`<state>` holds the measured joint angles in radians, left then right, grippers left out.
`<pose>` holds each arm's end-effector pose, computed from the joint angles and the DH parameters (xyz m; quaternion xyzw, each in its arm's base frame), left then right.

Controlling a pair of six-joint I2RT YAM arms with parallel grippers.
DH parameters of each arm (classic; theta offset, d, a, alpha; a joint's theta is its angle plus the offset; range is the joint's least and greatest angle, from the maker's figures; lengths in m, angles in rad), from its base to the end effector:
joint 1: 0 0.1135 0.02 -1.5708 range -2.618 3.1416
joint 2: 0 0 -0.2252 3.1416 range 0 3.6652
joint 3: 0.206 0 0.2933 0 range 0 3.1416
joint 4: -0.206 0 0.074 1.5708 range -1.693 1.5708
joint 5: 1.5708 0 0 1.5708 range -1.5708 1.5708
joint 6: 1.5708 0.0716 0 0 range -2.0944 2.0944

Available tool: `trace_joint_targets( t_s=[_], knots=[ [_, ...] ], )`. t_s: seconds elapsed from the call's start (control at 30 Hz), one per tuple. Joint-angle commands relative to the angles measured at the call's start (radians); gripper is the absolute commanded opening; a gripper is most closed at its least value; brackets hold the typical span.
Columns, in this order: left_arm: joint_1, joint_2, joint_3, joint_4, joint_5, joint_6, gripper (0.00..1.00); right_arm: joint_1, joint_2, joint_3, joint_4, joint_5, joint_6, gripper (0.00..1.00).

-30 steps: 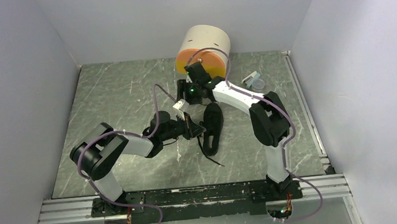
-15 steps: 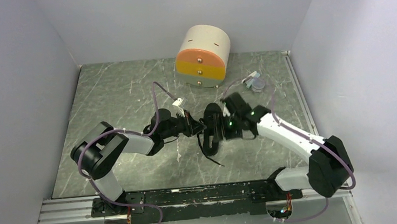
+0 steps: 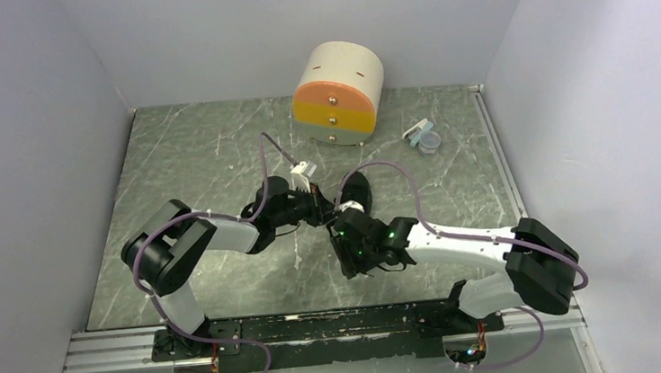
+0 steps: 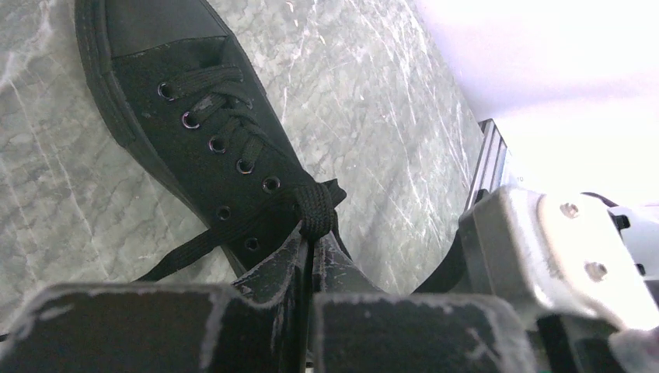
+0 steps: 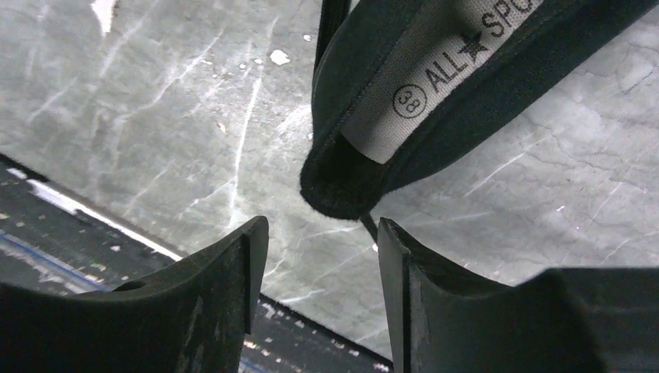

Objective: Tie the shoes

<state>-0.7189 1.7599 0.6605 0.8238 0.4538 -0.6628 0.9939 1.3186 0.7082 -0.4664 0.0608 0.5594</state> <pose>0.2648 -0.2734 0.0685 0.1575 0.7730 -0.5128 0.3387 0.1686 0.2511 0.0881 -0.2016 0.9480 0.1503 0.1950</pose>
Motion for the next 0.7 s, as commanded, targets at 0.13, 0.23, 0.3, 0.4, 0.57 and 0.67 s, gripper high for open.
trace_joint_targets(
  t_s=[0.13, 0.23, 0.3, 0.4, 0.57, 0.67],
  knots=[
    [0.024, 0.018, 0.022, 0.000, 0.038, -0.023, 0.05, 0.106, 0.039, -0.075, 0.117, 0.188, 0.046, 0.47],
    [0.026, 0.028, 0.026, -0.001, 0.043, -0.024, 0.05, 0.127, 0.095, -0.057, 0.107, 0.230, 0.054, 0.36],
    [0.026, 0.031, 0.025, 0.006, 0.043, -0.026, 0.05, 0.139, 0.125, -0.057, 0.123, 0.238, 0.047, 0.29],
    [0.026, 0.032, 0.024, 0.008, 0.040, -0.021, 0.05, 0.150, 0.079, -0.066, 0.121, 0.238, 0.055, 0.04],
    [0.026, 0.027, 0.029, -0.006, 0.039, -0.011, 0.05, 0.150, -0.149, 0.023, -0.068, 0.274, 0.106, 0.00],
    [0.026, 0.016, 0.027, -0.009, 0.035, -0.002, 0.05, 0.130, -0.249, 0.106, -0.164, 0.316, 0.087, 0.00]
  ],
)
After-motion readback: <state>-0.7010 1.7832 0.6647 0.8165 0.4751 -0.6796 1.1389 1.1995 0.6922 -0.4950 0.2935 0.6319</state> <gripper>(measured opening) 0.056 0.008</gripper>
